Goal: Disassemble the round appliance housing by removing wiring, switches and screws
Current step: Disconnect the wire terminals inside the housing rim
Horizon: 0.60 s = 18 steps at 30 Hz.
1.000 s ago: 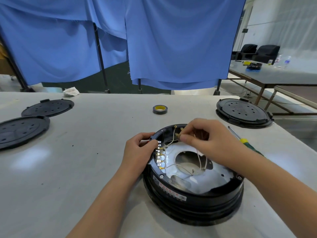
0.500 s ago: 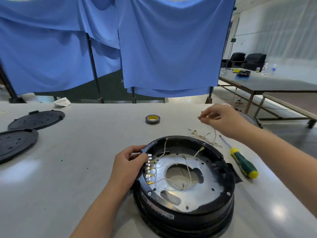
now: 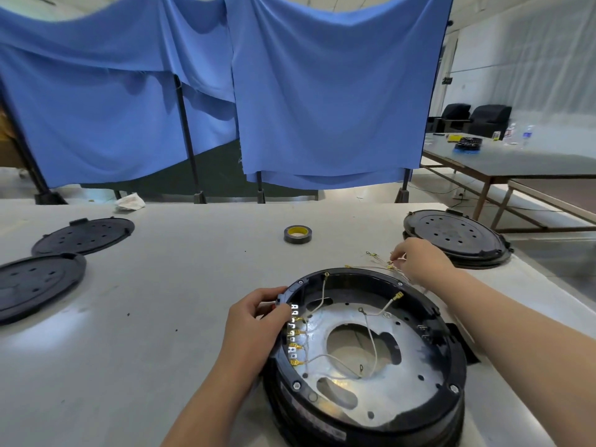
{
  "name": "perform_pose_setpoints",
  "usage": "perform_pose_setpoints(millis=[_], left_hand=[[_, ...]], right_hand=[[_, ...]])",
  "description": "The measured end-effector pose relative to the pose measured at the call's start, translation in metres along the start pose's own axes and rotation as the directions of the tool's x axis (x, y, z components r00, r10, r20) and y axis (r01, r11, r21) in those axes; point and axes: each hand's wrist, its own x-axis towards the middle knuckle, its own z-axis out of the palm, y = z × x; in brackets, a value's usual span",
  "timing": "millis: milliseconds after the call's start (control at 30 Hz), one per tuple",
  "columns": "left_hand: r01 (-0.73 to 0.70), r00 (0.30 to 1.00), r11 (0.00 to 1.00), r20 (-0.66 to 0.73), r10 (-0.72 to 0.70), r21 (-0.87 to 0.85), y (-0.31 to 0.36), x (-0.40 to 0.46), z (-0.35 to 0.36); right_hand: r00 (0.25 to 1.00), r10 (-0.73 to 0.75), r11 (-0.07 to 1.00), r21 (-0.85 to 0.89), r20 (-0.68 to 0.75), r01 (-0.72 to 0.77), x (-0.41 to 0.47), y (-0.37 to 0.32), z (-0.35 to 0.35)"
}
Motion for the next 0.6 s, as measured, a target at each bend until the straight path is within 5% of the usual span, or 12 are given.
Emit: perform_pose_setpoints(millis=[267, 433, 600], left_hand=[[0.002, 1.0, 1.0, 0.008, -0.002, 0.001, 0.0, 0.001, 0.0], [-0.008, 1.0, 1.0, 0.001, 0.008, 0.011, 0.001, 0.0, 0.0], [-0.014, 1.0, 1.0, 0.007, 0.014, 0.008, 0.002, -0.001, 0.001]], right_hand=[[0.999, -0.028, 0.964, 0.263, -0.043, 0.038, -0.006, 0.0, 0.0], [0.976, -0.213, 0.877, 0.43, -0.051, 0.213, -0.034, -0.038, -0.04], [0.912, -0.408, 0.84, 0.373, -0.043, 0.393, -0.074, -0.089, -0.075]])
